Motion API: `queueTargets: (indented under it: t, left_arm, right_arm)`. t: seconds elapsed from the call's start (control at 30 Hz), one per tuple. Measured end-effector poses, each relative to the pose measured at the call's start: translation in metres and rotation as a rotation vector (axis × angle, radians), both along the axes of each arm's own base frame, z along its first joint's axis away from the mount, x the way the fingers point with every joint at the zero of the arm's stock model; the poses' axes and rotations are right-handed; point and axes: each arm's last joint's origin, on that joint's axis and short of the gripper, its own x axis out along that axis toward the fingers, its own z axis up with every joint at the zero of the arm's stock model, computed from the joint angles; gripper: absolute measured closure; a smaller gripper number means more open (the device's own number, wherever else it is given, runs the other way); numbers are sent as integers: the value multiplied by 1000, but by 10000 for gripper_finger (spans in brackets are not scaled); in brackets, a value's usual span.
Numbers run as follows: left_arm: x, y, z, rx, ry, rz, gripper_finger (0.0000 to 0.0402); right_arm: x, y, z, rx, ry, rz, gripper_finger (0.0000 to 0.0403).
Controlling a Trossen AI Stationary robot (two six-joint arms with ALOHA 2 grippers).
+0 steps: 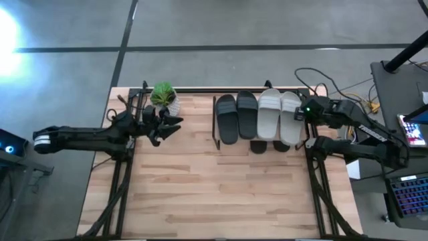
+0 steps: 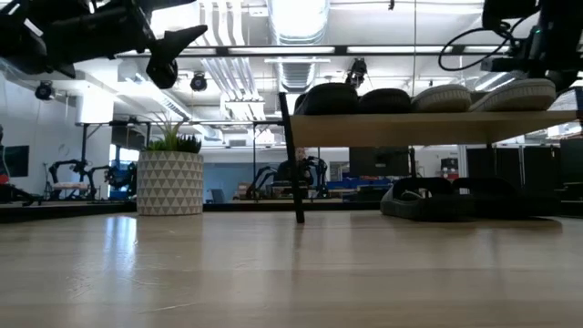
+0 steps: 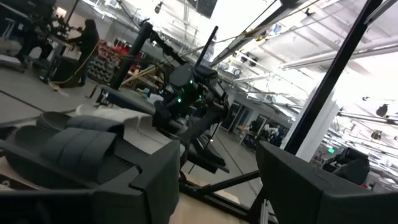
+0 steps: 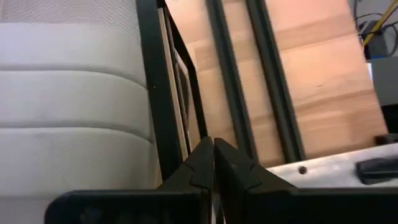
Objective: Pick and place slides into the shelf
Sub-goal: Adjust the shelf
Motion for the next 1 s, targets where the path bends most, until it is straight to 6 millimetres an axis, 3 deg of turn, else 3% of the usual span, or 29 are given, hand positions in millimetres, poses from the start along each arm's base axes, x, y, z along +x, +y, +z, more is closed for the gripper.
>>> queueTargets:
  t: [0.43, 0.63, 0.8, 1.0]
  left_arm:
    - [1, -2, 0, 21, 5, -66, 203]
    - [0, -2, 1, 23, -1, -67, 203]
    - [0, -2, 1, 24, -3, -68, 203]
    - [0, -2, 0, 23, 5, -68, 203]
  right_arm:
    - [10, -9, 17, -102, 29, -3, 394]
    - [-4, 0, 31, -35, 114, -15, 394]
    - [-16, 17, 55, 106, -160, 136, 394]
    - [-22, 33, 41, 373, -350, 248, 394]
